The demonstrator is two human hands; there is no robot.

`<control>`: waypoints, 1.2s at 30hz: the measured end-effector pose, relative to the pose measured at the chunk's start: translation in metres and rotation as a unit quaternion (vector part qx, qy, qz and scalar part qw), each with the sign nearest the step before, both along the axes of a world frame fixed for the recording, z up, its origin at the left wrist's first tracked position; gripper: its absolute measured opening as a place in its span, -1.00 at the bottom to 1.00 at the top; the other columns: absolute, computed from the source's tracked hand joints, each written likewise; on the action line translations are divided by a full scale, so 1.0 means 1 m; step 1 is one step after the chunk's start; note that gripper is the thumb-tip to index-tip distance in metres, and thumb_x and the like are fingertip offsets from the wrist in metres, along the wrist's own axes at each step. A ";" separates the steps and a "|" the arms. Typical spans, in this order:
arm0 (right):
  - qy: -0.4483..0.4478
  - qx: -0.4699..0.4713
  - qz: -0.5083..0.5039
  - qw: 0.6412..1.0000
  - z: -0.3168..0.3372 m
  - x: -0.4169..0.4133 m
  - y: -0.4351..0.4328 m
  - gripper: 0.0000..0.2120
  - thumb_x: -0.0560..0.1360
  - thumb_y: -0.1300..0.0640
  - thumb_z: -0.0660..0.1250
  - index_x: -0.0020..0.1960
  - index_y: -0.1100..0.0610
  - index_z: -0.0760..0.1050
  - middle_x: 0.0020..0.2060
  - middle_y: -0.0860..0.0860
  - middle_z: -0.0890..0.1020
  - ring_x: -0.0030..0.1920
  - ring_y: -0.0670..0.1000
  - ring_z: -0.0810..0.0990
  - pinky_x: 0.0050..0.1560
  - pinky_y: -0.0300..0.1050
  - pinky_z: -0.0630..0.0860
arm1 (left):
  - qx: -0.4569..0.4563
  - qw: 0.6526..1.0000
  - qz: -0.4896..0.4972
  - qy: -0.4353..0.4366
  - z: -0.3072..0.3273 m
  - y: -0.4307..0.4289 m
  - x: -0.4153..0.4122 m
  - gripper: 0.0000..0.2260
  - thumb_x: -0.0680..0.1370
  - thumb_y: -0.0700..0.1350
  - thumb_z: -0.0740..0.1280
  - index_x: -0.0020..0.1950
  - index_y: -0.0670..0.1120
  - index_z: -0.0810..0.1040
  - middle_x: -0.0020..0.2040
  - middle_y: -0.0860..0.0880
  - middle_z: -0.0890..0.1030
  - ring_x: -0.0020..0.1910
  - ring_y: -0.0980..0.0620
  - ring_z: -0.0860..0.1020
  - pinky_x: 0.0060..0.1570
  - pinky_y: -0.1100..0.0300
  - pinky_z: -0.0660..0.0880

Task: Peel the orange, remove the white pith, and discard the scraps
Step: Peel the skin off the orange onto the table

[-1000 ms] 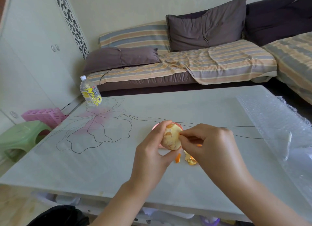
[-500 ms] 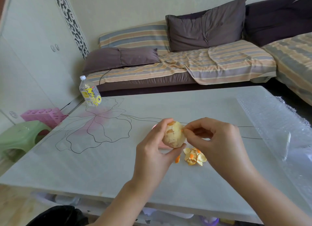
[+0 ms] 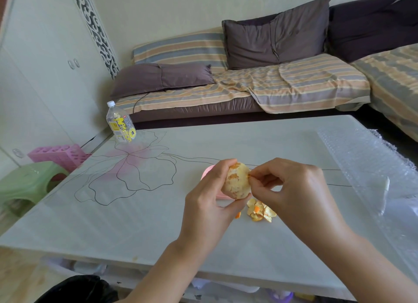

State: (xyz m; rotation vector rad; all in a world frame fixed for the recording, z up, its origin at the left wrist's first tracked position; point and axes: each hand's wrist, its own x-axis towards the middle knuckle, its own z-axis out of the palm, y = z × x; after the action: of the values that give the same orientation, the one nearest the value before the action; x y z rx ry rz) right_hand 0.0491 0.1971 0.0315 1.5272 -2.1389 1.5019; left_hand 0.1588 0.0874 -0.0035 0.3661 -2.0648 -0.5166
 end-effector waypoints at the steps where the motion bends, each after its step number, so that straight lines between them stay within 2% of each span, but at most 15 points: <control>1: 0.010 0.002 -0.004 1.000 -0.001 -0.001 0.000 -0.89 0.33 0.30 0.47 -0.25 0.11 0.63 -0.37 -0.09 0.63 -0.25 -0.13 0.58 -0.20 -0.26 0.50 | 0.000 1.000 -0.002 0.001 0.000 0.000 0.000 -0.53 0.32 -0.16 0.58 0.19 -0.15 0.55 0.01 0.04 0.64 -0.08 0.25 0.55 -0.02 0.51 0.41; 8: 0.043 0.033 -0.001 0.999 -0.001 -0.007 0.001 -0.92 0.30 0.26 0.41 -0.27 0.10 0.57 -0.40 -0.09 0.57 -0.29 -0.08 0.53 -0.26 -0.22 0.46 | 0.001 1.000 -0.013 0.004 -0.003 0.001 -0.002 -0.50 0.28 -0.17 0.59 0.18 -0.08 0.53 0.02 0.11 0.62 -0.07 0.38 0.48 -0.02 0.55 0.38; 12: 0.051 0.062 0.017 0.997 0.004 -0.011 0.002 -0.93 0.30 0.26 0.38 -0.28 0.11 0.57 -0.41 -0.09 0.57 -0.27 -0.06 0.52 -0.24 -0.21 0.45 | 0.028 0.999 -0.025 -0.017 -0.002 0.003 -0.001 -0.51 0.28 -0.15 0.59 0.17 -0.13 0.58 -0.02 0.07 0.64 -0.10 0.35 0.50 -0.04 0.54 0.38; 14: 0.006 0.066 0.028 0.997 0.008 -0.012 0.004 -0.87 0.31 0.31 0.39 -0.30 0.10 0.58 -0.42 -0.08 0.58 -0.28 -0.09 0.54 -0.25 -0.27 0.47 | 0.064 0.997 -0.038 -0.020 0.000 0.004 0.000 -0.50 0.28 -0.14 0.59 0.19 -0.10 0.57 -0.01 0.08 0.64 -0.08 0.29 0.54 -0.02 0.49 0.43; 19: -0.121 0.052 0.060 0.990 0.014 -0.015 0.005 -0.82 0.33 0.29 0.40 -0.36 0.05 0.57 -0.44 -0.01 0.60 -0.45 -0.12 0.50 -0.39 -0.41 0.40 | 0.183 0.979 -0.088 -0.023 0.008 0.008 0.003 -0.51 0.28 -0.06 0.57 0.17 0.09 0.55 0.00 0.11 0.64 -0.04 0.10 0.60 0.06 0.30 0.49; 21: -0.217 0.027 0.079 0.973 0.012 -0.020 0.003 -0.84 0.36 0.29 0.40 -0.36 0.11 0.59 -0.46 0.04 0.60 -0.46 -0.11 0.49 -0.40 -0.34 0.39 | 0.241 0.964 -0.116 -0.009 0.011 0.010 0.002 -0.52 0.25 -0.05 0.56 0.12 0.15 0.56 0.02 0.06 0.64 -0.04 0.10 0.61 0.06 0.28 0.50; 23: -0.310 -0.004 0.088 0.947 0.010 -0.026 0.000 -0.87 0.38 0.29 0.41 -0.34 0.16 0.61 -0.43 0.08 0.64 -0.39 -0.05 0.57 -0.30 -0.22 0.48 | 0.291 0.946 -0.142 0.015 0.013 0.010 0.002 -0.51 0.22 -0.09 0.58 0.10 0.16 0.58 0.07 -0.04 0.62 -0.04 0.09 0.62 0.02 0.28 0.51; 25: -0.364 -0.014 0.076 0.928 0.005 -0.034 -0.003 -0.88 0.40 0.25 0.43 -0.32 0.17 0.64 -0.38 0.10 0.67 -0.34 -0.01 0.61 -0.22 -0.19 0.55 | 0.329 0.931 -0.156 0.031 0.013 0.009 0.001 -0.49 0.20 -0.17 0.61 0.09 0.13 0.60 0.09 -0.09 0.61 -0.03 0.09 0.63 -0.04 0.30 0.52; 28: -0.310 0.060 0.008 0.949 -0.010 -0.047 -0.008 -0.92 0.39 0.17 0.47 -0.28 0.10 0.65 -0.40 0.02 0.66 -0.40 -0.14 0.57 -0.30 -0.30 0.51 | 0.383 0.908 -0.165 0.049 0.013 0.006 0.001 -0.47 0.20 -0.31 0.59 0.11 -0.01 0.59 -0.03 0.05 0.66 -0.07 0.15 0.64 -0.12 0.33 0.54; 31: -0.239 0.112 -0.058 0.963 -0.025 -0.052 -0.017 -0.91 0.34 0.15 0.51 -0.29 0.10 0.62 -0.49 -0.08 0.58 -0.50 -0.24 0.46 -0.45 -0.45 0.33 | 0.416 0.891 -0.172 0.062 0.014 0.001 0.002 -0.50 0.22 -0.32 0.49 0.13 -0.09 0.55 -0.10 0.10 0.69 -0.09 0.16 0.65 -0.15 0.34 0.54; 34: -0.191 0.133 -0.082 0.969 -0.042 -0.054 -0.028 -0.86 0.33 0.24 0.50 -0.26 0.14 0.54 -0.41 -0.11 0.52 -0.48 -0.19 0.43 -0.47 -0.47 0.31 | 0.420 0.893 -0.151 0.056 0.010 -0.007 0.005 -0.47 0.21 -0.25 0.60 0.13 -0.03 0.56 -0.06 0.10 0.69 -0.06 0.14 0.66 -0.14 0.36 0.53; 36: -0.164 0.147 -0.078 0.972 -0.053 -0.056 -0.034 -0.88 0.36 0.31 0.44 -0.24 0.14 0.54 -0.41 -0.13 0.51 -0.47 -0.19 0.44 -0.44 -0.47 0.33 | 0.424 0.895 -0.128 0.046 0.007 -0.014 0.007 -0.44 0.17 -0.10 0.63 0.14 0.01 0.58 -0.01 0.09 0.69 -0.02 0.11 0.66 -0.11 0.34 0.53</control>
State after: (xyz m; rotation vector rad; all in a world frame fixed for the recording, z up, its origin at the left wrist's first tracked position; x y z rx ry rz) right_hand -0.0071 0.1635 -0.0211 1.2111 -2.7041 1.5270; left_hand 0.1659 0.0736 0.0032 0.5536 -1.6992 -1.5749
